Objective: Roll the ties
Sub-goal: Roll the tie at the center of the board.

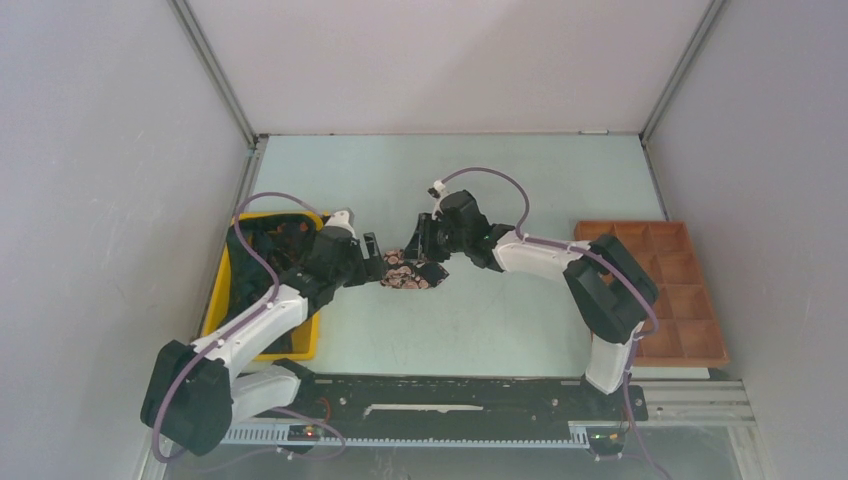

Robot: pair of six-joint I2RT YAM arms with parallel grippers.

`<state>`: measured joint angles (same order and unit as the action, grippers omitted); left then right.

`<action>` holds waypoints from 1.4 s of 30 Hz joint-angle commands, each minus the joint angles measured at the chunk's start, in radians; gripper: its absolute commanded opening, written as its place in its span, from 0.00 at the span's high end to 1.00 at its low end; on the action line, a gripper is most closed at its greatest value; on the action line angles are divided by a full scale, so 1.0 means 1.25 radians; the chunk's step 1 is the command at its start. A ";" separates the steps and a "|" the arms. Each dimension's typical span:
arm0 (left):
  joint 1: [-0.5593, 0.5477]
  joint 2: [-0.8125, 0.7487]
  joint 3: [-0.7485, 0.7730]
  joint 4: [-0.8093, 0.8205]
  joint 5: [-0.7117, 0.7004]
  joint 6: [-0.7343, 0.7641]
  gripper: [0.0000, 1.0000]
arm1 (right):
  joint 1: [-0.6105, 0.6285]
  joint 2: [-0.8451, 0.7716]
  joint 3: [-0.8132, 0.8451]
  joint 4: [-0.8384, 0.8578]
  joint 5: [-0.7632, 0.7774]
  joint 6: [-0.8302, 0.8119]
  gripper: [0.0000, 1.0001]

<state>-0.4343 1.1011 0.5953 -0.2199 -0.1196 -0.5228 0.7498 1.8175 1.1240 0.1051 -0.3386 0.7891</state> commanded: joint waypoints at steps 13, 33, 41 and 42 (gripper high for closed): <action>0.034 0.103 -0.005 0.148 0.148 -0.022 0.14 | 0.004 0.105 0.066 -0.052 0.003 -0.049 0.76; 0.034 0.267 0.028 0.252 0.220 -0.066 0.20 | -0.016 0.138 0.050 -0.061 -0.019 -0.061 0.81; 0.034 0.267 0.015 0.289 0.231 -0.105 0.20 | -0.020 0.144 0.050 -0.060 -0.029 -0.059 0.82; 0.035 0.262 0.012 0.293 0.230 -0.110 0.19 | -0.021 0.146 0.050 -0.060 -0.030 -0.059 0.82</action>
<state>-0.3962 1.4403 0.5999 0.0807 0.1535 -0.6216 0.7219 1.9690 1.1755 0.0322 -0.3672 0.7284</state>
